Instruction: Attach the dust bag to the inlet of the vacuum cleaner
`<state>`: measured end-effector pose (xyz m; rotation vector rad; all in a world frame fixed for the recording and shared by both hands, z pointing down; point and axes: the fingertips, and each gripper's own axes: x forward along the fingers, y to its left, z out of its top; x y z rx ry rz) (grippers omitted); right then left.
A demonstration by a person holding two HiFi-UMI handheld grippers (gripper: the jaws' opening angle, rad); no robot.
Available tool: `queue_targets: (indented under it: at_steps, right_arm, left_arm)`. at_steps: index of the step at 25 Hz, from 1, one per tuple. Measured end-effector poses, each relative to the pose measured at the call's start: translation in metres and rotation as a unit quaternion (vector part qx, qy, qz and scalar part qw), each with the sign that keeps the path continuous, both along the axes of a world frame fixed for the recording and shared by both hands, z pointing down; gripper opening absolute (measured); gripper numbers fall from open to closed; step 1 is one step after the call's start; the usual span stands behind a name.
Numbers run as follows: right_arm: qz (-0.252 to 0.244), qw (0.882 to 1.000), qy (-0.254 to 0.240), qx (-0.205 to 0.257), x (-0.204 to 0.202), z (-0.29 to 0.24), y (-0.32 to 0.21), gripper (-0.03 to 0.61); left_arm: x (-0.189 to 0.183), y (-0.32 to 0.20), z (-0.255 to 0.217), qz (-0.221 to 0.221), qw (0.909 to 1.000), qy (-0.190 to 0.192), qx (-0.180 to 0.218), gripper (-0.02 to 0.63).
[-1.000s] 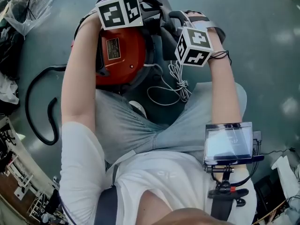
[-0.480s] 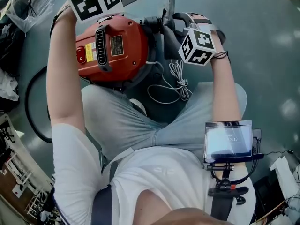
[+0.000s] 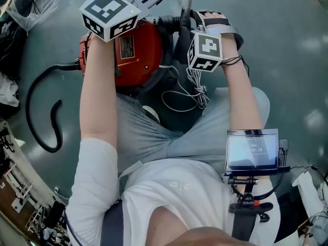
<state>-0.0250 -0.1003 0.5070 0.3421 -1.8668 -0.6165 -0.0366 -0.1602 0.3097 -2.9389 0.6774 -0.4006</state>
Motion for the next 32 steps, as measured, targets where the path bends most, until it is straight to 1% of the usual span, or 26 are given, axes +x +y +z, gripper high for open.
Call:
queue_targets:
  at_steps: [2,3,5,7,8,9,11,13,15,17,20,22,23,26,28,30,32]
  right_arm:
    - [0.005,0.999,0.024,0.024,0.001,-0.001,0.000,0.221]
    - [0.008,0.999,0.034,0.035,0.002,-0.002,-0.001,0.221]
    - [0.011,0.998,0.047,0.045,0.003,-0.003,-0.004,0.225]
    - [0.011,0.997,0.059,0.037,0.003,-0.001,-0.007,0.230]
    - [0.012,0.997,0.070,0.034,0.002,0.001,-0.010,0.230]
    - [0.013,0.996,0.083,0.038,0.001,0.003,-0.012,0.230]
    - [0.011,0.992,0.103,0.065,-0.001,0.005,-0.014,0.230]
    - [0.009,0.990,0.099,0.102,-0.002,0.002,-0.012,0.229]
    - [0.009,0.986,0.089,0.140,-0.001,-0.004,-0.009,0.229]
    - [0.010,0.983,0.084,0.165,-0.001,-0.008,-0.009,0.229]
    - [0.035,0.981,0.096,0.167,-0.002,-0.007,-0.015,0.230]
    - [0.063,0.978,0.112,0.162,-0.001,-0.005,-0.020,0.229]
    - [0.071,0.977,0.113,0.164,-0.002,-0.005,-0.023,0.229]
    - [0.076,0.975,0.081,0.195,-0.007,-0.011,-0.023,0.229]
    - [0.080,0.971,0.063,0.216,-0.007,-0.016,-0.015,0.229]
    - [0.087,0.968,0.063,0.229,-0.006,-0.019,-0.010,0.230]
    - [0.091,0.966,0.087,0.227,-0.003,-0.021,-0.016,0.230]
  left_arm:
    - [-0.002,0.001,0.000,-0.001,1.0000,0.009,-0.001,0.038]
    - [-0.005,0.000,-0.004,-0.004,0.9996,0.027,-0.008,0.038]
    - [-0.014,-0.003,-0.018,-0.010,0.9963,0.080,-0.030,0.038]
    - [-0.019,-0.004,-0.031,-0.010,0.9903,0.129,-0.051,0.038]
    - [-0.019,-0.004,-0.034,-0.007,0.9881,0.143,-0.057,0.038]
    - [-0.018,-0.004,-0.035,-0.005,0.9875,0.146,-0.058,0.038]
    - [-0.014,-0.003,-0.026,-0.004,0.9908,0.126,-0.051,0.038]
    - [-0.013,-0.006,-0.016,-0.005,0.9935,0.104,-0.045,0.038]
    - [-0.015,-0.010,-0.016,-0.008,0.9930,0.108,-0.047,0.038]
    - [-0.018,-0.014,-0.023,-0.010,0.9902,0.128,-0.054,0.038]
    - [-0.020,-0.012,-0.033,-0.006,0.9858,0.153,-0.068,0.038]
    - [-0.017,-0.008,-0.035,-0.002,0.9851,0.155,-0.074,0.038]
    - [-0.016,-0.007,-0.035,0.000,0.9857,0.152,-0.074,0.038]
    - [-0.015,-0.006,-0.030,-0.003,0.9889,0.133,-0.065,0.038]
    - [-0.019,-0.010,-0.029,-0.011,0.9877,0.140,-0.068,0.038]
    - [-0.022,-0.011,-0.033,-0.011,0.9843,0.158,-0.077,0.038]
    - [-0.019,-0.009,-0.040,-0.005,0.9820,0.169,-0.085,0.038]
